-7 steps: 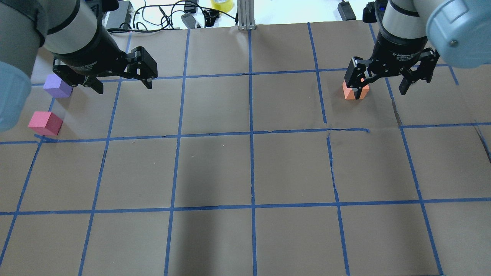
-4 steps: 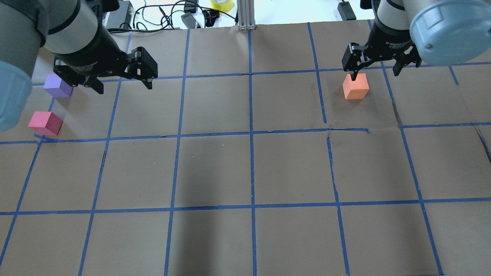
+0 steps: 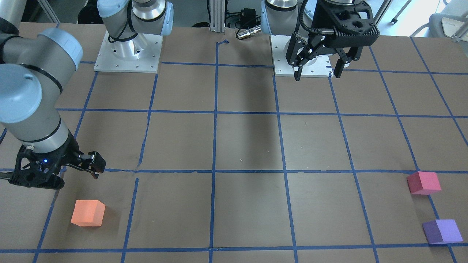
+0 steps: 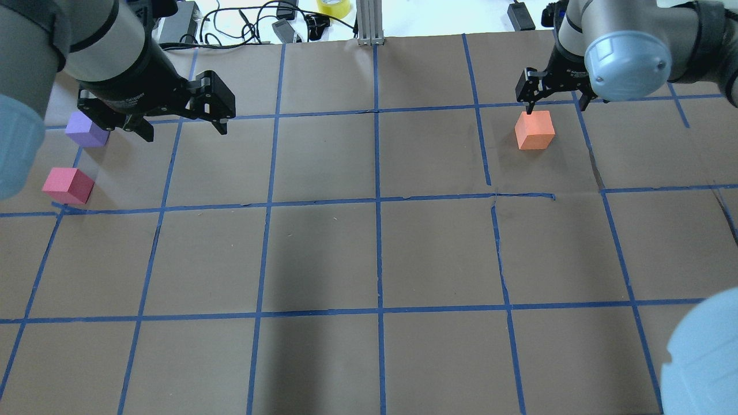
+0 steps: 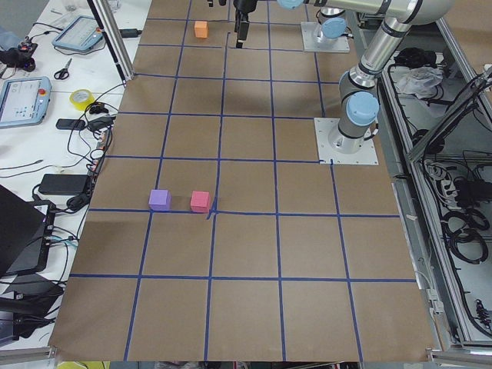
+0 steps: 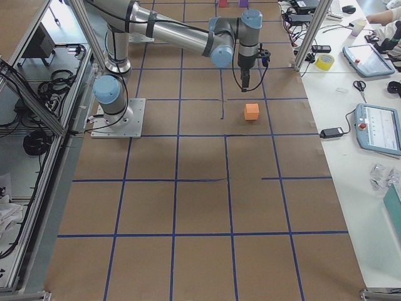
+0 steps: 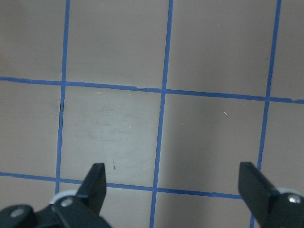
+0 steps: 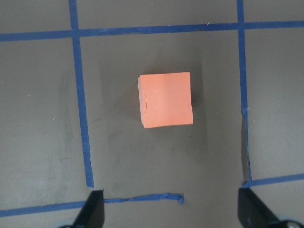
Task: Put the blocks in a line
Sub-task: 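Lift the orange cube with the right gripper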
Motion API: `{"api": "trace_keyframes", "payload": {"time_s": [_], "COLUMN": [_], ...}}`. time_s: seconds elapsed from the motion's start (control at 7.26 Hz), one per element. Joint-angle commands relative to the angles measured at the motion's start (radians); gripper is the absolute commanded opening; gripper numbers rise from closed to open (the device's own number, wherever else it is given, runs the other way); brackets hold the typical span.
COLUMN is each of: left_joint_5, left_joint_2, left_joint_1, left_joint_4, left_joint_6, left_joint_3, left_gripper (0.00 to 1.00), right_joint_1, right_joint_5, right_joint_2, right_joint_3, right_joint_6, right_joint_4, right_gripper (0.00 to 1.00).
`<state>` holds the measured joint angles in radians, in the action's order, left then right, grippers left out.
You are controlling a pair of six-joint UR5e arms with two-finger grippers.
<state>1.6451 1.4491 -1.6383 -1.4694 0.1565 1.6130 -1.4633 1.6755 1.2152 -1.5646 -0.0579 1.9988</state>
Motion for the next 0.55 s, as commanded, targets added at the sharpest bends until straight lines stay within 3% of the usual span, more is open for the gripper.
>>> {"api": "trace_keyframes", "payload": {"time_s": [0.0, 0.14, 0.41], "left_joint_5": [0.001, 0.001, -0.001], "left_joint_2": [-0.001, -0.003, 0.002], "left_joint_1": [0.0, 0.0, 0.0], "left_joint_4": [-0.002, -0.002, 0.0], "left_joint_6": [0.0, 0.0, 0.0], "left_joint_3": [-0.001, -0.001, -0.001], "left_gripper": [1.0, 1.0, 1.0], "right_joint_1": [0.006, 0.006, 0.008], "right_joint_5": [-0.005, -0.005, -0.002], "right_joint_2": [-0.138, -0.202, -0.218], "right_joint_3": [0.009, 0.011, 0.014], "right_joint_6": [-0.031, -0.034, -0.049], "right_joint_4": [0.148, 0.235, 0.242], "right_gripper": [1.0, 1.0, 1.0]}}
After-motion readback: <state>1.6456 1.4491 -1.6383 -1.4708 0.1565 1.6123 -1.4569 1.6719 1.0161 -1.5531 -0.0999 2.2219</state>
